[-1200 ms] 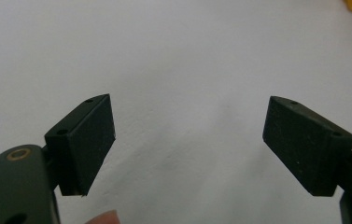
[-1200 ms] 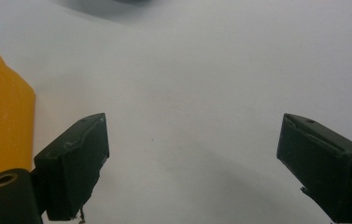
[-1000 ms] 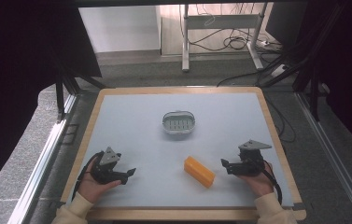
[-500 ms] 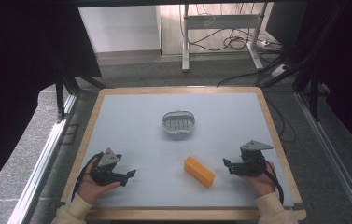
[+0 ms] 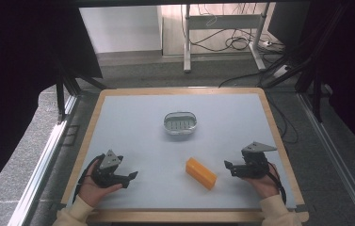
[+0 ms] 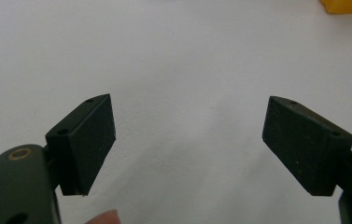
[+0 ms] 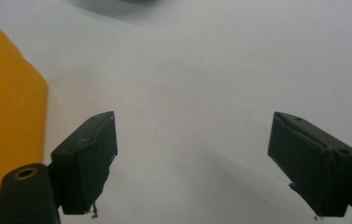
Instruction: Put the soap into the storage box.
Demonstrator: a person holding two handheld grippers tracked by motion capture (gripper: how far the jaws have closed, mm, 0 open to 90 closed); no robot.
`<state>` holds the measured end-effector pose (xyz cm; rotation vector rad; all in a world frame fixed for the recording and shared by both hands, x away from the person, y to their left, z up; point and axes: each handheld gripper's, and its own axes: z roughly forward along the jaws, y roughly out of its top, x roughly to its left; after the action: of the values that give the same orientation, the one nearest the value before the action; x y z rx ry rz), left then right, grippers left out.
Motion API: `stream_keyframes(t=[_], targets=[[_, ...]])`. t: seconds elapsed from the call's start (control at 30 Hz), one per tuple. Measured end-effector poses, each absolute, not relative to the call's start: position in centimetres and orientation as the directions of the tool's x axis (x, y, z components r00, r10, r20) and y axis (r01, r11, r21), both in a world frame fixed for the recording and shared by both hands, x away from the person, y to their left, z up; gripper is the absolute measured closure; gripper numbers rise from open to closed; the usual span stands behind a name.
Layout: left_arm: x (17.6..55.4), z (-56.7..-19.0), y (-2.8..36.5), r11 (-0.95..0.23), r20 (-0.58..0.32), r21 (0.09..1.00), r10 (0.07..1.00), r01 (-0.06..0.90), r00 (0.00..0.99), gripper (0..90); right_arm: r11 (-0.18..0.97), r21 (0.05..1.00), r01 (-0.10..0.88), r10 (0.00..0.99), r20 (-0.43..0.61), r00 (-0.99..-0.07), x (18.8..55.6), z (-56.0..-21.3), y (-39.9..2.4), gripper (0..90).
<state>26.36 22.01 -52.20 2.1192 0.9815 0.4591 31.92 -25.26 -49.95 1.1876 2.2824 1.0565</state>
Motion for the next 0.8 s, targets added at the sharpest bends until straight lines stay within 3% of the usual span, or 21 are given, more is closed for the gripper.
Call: stream_keyframes(t=[0.8], targets=[[26.4,-52.3,22.1,-0.441,0.020,0.743,0.767,0.504,0.641,17.5,0.395,0.749,0.533,0.793,0.015,-0.608,31.6,-48.1,-24.7,16.8]])
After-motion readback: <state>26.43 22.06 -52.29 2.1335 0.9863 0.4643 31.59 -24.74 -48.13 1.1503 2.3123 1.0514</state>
